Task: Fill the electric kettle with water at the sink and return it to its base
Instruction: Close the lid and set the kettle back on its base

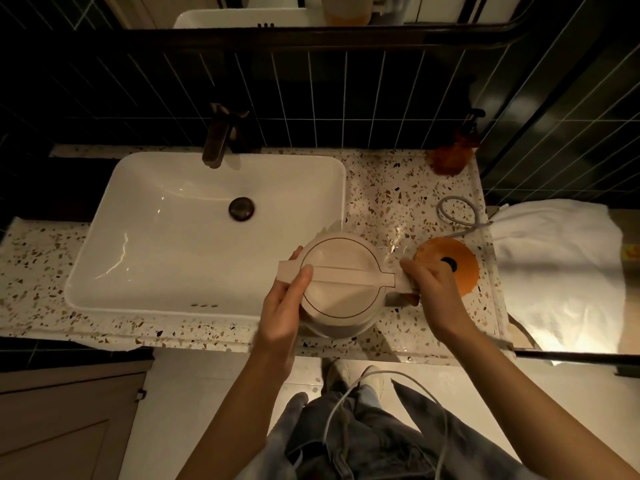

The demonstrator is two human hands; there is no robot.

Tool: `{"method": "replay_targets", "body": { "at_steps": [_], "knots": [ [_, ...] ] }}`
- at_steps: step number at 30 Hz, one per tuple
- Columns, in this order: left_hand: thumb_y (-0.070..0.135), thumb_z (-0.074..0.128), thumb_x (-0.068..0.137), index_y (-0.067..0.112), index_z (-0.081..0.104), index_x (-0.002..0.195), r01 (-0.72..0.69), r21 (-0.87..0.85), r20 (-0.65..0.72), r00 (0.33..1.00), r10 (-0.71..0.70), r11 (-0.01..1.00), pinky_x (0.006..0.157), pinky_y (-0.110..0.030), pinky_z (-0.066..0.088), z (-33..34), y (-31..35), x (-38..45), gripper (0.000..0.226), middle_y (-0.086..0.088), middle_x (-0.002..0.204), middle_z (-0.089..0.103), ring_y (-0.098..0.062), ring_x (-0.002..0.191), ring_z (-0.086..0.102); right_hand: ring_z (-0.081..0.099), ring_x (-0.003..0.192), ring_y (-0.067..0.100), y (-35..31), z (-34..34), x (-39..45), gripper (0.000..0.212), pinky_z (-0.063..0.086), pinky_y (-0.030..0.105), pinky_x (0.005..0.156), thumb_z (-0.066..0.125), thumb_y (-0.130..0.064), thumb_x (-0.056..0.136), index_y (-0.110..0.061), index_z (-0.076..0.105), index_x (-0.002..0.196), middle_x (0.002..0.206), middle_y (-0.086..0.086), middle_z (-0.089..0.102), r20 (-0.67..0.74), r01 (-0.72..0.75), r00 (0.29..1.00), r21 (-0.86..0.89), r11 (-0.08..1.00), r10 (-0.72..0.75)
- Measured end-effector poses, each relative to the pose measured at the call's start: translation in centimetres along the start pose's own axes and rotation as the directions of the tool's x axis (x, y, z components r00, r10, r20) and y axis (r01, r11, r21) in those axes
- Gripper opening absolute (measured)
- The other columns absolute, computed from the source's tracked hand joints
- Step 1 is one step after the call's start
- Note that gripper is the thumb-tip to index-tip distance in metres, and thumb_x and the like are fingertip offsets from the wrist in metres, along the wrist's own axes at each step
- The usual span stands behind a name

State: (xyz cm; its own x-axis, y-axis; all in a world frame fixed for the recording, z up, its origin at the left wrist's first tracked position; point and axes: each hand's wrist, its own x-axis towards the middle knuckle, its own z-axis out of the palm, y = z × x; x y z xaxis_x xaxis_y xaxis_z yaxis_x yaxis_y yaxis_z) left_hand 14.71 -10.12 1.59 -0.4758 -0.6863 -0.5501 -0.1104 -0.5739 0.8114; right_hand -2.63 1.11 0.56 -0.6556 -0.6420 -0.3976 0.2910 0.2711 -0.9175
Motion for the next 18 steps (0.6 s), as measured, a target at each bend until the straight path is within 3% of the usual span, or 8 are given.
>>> {"method": "replay_targets", "body": {
  "at_steps": [3,6,9,10,14,18],
  "knots": [
    [0.040,0.060,0.087,0.023,0.054,0.140,-0.027,0.037,0.074,0.997,0.024,0.999,0.084,-0.026,0.055,1.9,-0.1,0.2,0.056,0.001,0.131,0.067,-0.017,0.117,0.062,0.065,0.046,0.018,-0.5,-2.1,-0.1,0.045,0.051,0.016,0.043,0.045,-0.011,0.098,0.022,0.055,0.069,0.068,0.032,0.055,-0.030,-0.012,0.999,0.028,1.000,0.013],
    [0.041,0.061,0.082,0.021,0.055,0.139,-0.039,0.052,0.153,0.988,0.031,0.998,0.085,-0.023,0.055,4.1,-0.4,1.0,0.061,-0.001,0.130,0.067,-0.015,0.116,0.064,0.066,0.052,0.021,-0.9,-4.6,-0.1,0.045,0.052,0.018,0.045,0.045,-0.015,0.098,0.027,0.056,0.084,0.077,0.035,0.060,-0.082,-0.011,0.997,0.007,1.000,0.011],
    [0.048,0.064,0.075,0.026,0.059,0.134,-0.022,0.092,0.189,0.982,0.004,0.995,0.090,-0.027,0.052,6.7,-0.7,2.3,0.063,0.002,0.126,0.070,-0.015,0.116,0.064,0.057,0.066,0.052,-1.0,-7.3,0.3,0.059,0.053,0.039,0.059,0.051,-0.030,0.091,0.028,0.055,0.084,0.083,0.048,0.056,-0.143,0.025,0.989,-0.035,0.999,-0.030],
    [0.051,0.065,0.073,0.026,0.061,0.132,-0.004,0.103,0.191,0.982,-0.016,0.995,0.094,-0.031,0.051,7.5,-0.9,2.8,0.064,0.002,0.124,0.070,-0.016,0.117,0.063,0.054,0.067,0.056,-1.0,-8.2,0.4,0.063,0.050,0.047,0.064,0.050,-0.035,0.086,0.028,0.054,0.084,0.083,0.049,0.055,-0.155,0.021,0.987,-0.060,0.998,-0.030],
    [0.057,0.069,0.071,0.026,0.060,0.131,0.017,0.175,0.246,0.967,-0.061,0.984,0.106,-0.036,0.044,10.8,-1.6,4.8,0.068,0.004,0.128,0.068,-0.014,0.122,0.059,0.052,0.059,0.036,-0.9,-11.5,1.3,0.075,0.042,0.042,0.060,0.055,-0.049,0.077,0.026,0.055,0.075,0.065,0.037,0.056,-0.186,-0.001,0.982,-0.101,0.995,-0.018],
    [0.043,0.061,0.088,0.031,0.053,0.134,-0.014,0.257,0.355,0.931,-0.081,0.966,0.103,-0.026,0.041,13.6,-2.8,7.2,0.048,0.011,0.132,0.060,-0.008,0.126,0.052,0.059,0.067,0.044,0.1,-14.2,2.5,0.085,0.053,0.067,0.076,0.066,-0.055,0.076,0.029,0.054,0.084,0.091,0.053,0.053,-0.235,-0.029,0.972,-0.013,0.999,0.026]
  ]
}}
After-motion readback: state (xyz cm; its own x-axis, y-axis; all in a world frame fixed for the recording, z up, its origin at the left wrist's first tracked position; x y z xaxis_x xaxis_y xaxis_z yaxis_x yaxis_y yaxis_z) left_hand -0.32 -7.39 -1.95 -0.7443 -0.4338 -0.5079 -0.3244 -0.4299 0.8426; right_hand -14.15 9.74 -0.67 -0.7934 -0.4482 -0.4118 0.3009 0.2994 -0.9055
